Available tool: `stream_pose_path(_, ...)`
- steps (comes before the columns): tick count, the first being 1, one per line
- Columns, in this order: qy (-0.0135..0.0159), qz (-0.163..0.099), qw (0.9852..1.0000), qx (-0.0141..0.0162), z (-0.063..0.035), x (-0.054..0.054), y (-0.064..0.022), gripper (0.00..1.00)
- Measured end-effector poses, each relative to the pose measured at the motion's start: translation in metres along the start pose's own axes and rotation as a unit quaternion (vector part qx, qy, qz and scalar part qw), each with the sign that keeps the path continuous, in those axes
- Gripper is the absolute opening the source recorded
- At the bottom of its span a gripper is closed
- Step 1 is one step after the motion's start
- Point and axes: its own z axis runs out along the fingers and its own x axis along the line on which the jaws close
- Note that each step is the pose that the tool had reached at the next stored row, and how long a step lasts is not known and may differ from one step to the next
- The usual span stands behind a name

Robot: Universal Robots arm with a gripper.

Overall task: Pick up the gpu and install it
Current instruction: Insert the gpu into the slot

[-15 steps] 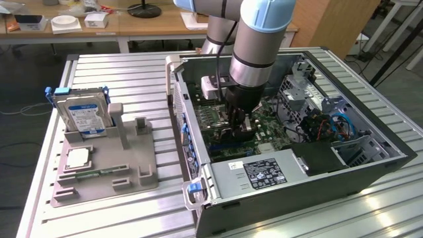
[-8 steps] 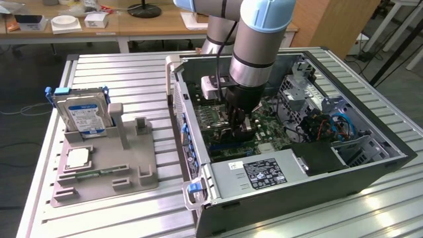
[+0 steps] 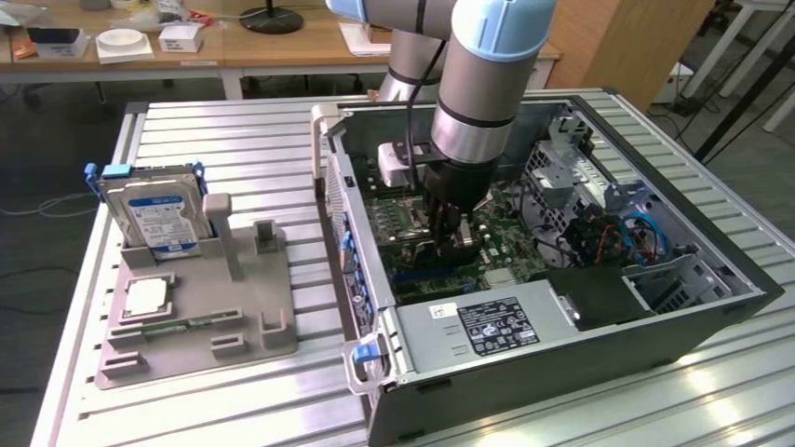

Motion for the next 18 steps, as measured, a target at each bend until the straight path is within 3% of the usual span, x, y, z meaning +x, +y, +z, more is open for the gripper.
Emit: stream_pose_path(18, 0.0001, -0.004, 1.0, -0.0001, 0.0039, 0.0026, -0.0006, 0.26)
